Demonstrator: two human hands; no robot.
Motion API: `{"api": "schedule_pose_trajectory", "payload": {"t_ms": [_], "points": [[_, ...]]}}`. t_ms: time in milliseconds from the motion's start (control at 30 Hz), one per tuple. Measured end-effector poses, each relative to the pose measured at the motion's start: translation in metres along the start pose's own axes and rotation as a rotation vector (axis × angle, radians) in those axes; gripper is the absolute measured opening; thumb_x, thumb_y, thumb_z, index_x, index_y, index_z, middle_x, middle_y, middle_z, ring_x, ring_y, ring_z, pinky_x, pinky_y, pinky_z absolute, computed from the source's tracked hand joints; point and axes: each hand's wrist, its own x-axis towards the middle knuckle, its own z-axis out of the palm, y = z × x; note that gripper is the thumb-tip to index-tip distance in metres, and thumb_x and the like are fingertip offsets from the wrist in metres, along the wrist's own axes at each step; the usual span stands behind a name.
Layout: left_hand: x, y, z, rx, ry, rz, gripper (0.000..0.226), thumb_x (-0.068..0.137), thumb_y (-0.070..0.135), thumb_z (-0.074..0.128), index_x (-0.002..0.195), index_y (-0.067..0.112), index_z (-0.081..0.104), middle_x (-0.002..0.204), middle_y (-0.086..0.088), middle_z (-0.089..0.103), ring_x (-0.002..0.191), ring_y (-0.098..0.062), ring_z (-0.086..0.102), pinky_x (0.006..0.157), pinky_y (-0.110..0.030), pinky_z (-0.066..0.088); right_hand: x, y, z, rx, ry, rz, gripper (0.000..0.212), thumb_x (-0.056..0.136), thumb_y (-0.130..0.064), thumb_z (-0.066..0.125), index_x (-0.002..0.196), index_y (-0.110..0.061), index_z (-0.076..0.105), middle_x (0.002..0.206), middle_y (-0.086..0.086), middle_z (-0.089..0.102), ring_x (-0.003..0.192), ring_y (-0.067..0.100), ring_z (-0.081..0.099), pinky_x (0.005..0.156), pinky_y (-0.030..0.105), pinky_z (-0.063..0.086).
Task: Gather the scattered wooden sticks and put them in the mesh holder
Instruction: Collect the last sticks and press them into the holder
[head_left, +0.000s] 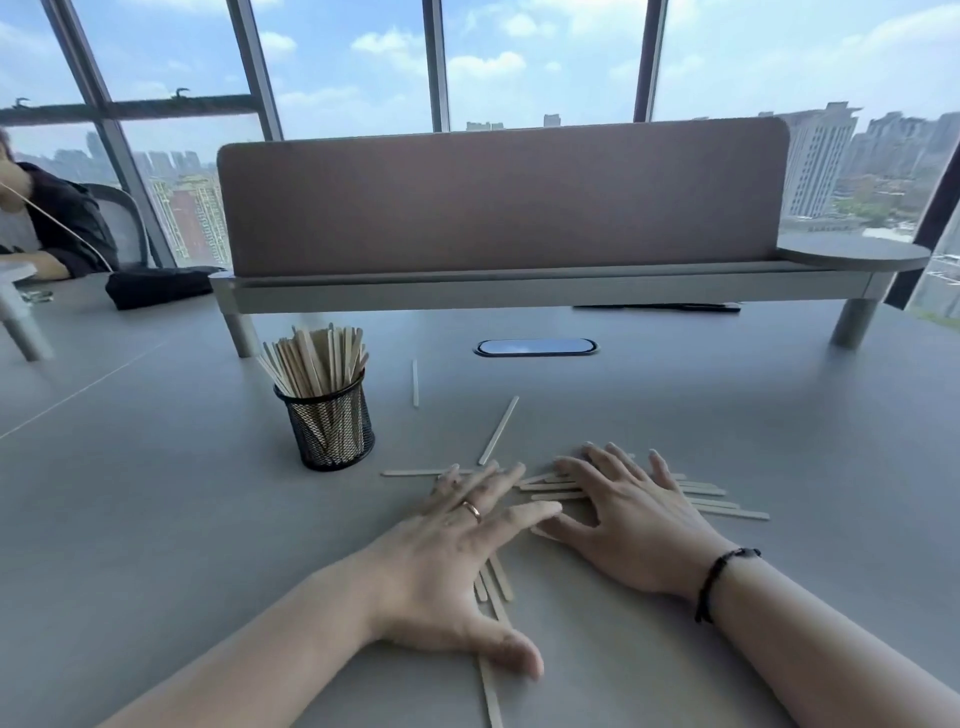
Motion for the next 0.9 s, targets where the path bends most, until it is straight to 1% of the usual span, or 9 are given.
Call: {"api": "schedule_pose_trajectory", "payload": {"t_ms": [167,267,367,467,533,600,700,800,900], "points": [[0.017,-0.015,0.003,-0.025,0.087,-0.151,0.104,0.062,0.1,0.018,0.154,0.055,-0.001,0.169,0.009,-0.017,0.15,-0.006,-0.029,0.124,-0.047,-0.012,0.009,-0.003,0.0,0.075,0.051,-0.09,0.062,0.093,-0.07,0.029,0.143,-0.035,0.04,0.153,-0.015,0.039,0.144,0.007,0.027,0.116,0.026,0.011],[0.026,-0.018,0.004,-0.025,0.109,-0.281,0.101,0.068,0.098,0.018,0.156,0.051,0.005,0.17,0.005,-0.011,0.154,-0.015,-0.019,0.125,-0.046,-0.01,0.015,-0.005,0.001,0.133,0.075,-0.069,0.056,0.096,-0.063,0.033,0.139,-0.031,0.046,0.144,-0.009,0.052,0.136,0.015,0.042,0.112,0.026,0.023],[0.04,-0.019,0.004,-0.021,0.161,-0.427,0.091,0.08,0.09,0.023,0.157,0.044,0.013,0.171,-0.002,0.0,0.157,-0.024,-0.002,0.126,-0.044,0.002,0.019,-0.013,-0.001,0.297,0.126,-0.008,0.051,0.096,-0.061,0.04,0.134,-0.029,0.054,0.128,-0.009,0.065,0.123,0.015,0.055,0.096,0.026,0.039],[0.055,-0.02,0.004,0.036,0.295,-0.501,0.072,0.093,0.075,0.027,0.151,0.033,0.031,0.162,-0.01,0.033,0.15,-0.028,0.027,0.119,-0.044,0.023,0.014,-0.02,-0.004,0.357,0.13,-0.009,0.071,0.083,-0.08,0.037,0.137,-0.035,0.05,0.131,-0.015,0.063,0.123,0.008,0.054,0.098,0.029,0.043],[0.063,-0.021,0.002,0.128,0.428,-0.505,0.06,0.097,0.068,0.029,0.138,0.027,0.045,0.141,-0.006,0.057,0.132,-0.029,0.05,0.104,-0.043,0.036,0.004,-0.027,-0.005,0.247,0.092,-0.101,0.089,0.071,-0.094,0.03,0.141,-0.041,0.041,0.138,-0.02,0.054,0.126,0.0,0.044,0.101,0.026,0.035],[0.072,-0.029,-0.004,0.131,0.55,-0.531,0.054,0.099,0.062,0.031,0.131,0.024,0.052,0.131,-0.004,0.065,0.122,-0.029,0.058,0.097,-0.042,0.039,-0.002,-0.034,-0.005,0.128,0.019,-0.173,0.105,0.063,-0.098,0.035,0.15,-0.041,0.025,0.152,-0.021,0.037,0.139,-0.002,0.026,0.115,0.029,0.021],[0.086,-0.054,-0.015,0.044,0.622,-0.652,0.058,0.101,0.058,0.031,0.13,0.015,0.056,0.131,-0.01,0.065,0.12,-0.032,0.059,0.097,-0.043,0.04,0.002,-0.033,-0.001,0.076,-0.053,-0.187,0.115,0.06,-0.097,0.043,0.154,-0.04,0.013,0.161,-0.021,0.018,0.15,0.001,0.007,0.124,0.035,0.001],[0.099,-0.08,-0.022,-0.059,0.49,-0.782,0.073,0.096,0.066,0.035,0.139,0.009,0.049,0.145,-0.017,0.054,0.133,-0.035,0.049,0.107,-0.046,0.038,0.011,-0.023,0.0,0.132,-0.015,-0.223,0.089,0.072,-0.087,0.048,0.148,-0.045,0.028,0.156,-0.028,0.026,0.144,-0.003,0.02,0.122,0.028,0.007],[0.108,-0.091,-0.022,-0.054,0.312,-0.773,0.093,0.091,0.077,0.03,0.153,0.008,0.034,0.163,-0.014,0.031,0.151,-0.031,0.026,0.121,-0.048,0.022,0.018,-0.014,0.001,0.174,0.001,-0.271,0.07,0.081,-0.076,0.052,0.142,-0.046,0.042,0.15,-0.033,0.034,0.138,-0.009,0.026,0.118,0.017,0.012]]}}
